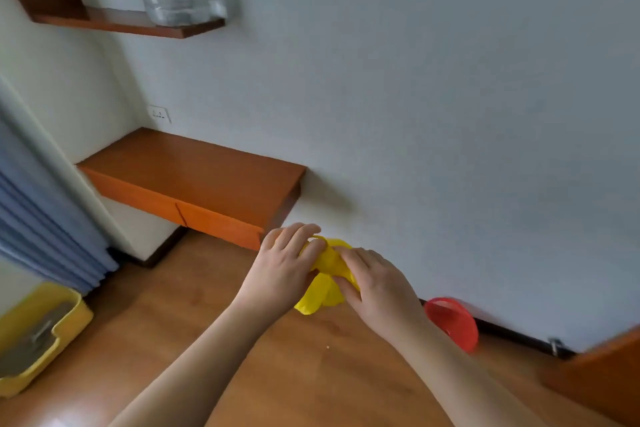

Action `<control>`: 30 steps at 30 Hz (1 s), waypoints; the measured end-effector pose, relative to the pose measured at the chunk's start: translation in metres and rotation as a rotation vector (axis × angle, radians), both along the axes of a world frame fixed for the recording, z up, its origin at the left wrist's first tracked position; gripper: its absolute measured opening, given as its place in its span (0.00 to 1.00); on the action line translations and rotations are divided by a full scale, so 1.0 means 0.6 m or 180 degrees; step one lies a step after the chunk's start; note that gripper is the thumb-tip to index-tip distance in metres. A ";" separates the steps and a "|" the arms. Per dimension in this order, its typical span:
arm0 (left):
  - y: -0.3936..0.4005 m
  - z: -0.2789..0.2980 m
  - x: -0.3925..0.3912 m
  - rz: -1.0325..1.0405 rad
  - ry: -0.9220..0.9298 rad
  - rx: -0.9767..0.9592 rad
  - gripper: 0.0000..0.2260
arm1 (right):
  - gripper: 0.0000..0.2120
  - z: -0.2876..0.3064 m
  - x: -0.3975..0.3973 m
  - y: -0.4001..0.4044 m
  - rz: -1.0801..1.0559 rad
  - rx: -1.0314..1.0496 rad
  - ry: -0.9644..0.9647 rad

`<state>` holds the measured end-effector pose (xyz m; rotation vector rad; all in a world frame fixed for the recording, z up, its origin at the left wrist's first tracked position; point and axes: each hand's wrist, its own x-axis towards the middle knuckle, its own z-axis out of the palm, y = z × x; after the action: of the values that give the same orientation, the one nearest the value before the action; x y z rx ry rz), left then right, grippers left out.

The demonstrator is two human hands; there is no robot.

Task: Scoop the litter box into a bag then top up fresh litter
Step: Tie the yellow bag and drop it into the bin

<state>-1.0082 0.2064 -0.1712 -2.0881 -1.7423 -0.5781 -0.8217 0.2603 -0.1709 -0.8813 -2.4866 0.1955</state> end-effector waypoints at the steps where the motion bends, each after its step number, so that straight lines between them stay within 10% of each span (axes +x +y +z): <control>1: 0.014 -0.004 0.028 -0.0098 -0.0016 -0.0059 0.12 | 0.19 -0.004 0.030 0.005 -0.0099 0.0023 -0.0014; 23: 0.353 -0.112 0.358 -0.1522 -0.0939 -0.0070 0.15 | 0.18 -0.121 0.424 0.216 -0.1857 -0.0135 -0.0633; 30: 0.457 -0.125 0.435 -0.1804 -0.0340 -0.0226 0.19 | 0.14 -0.122 0.475 0.301 -0.2035 -0.0251 -0.0536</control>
<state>-0.7471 0.4809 -0.2462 -2.6559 -1.2155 -0.7990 -0.5365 0.4410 -0.2438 -1.7265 -2.2126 -0.0024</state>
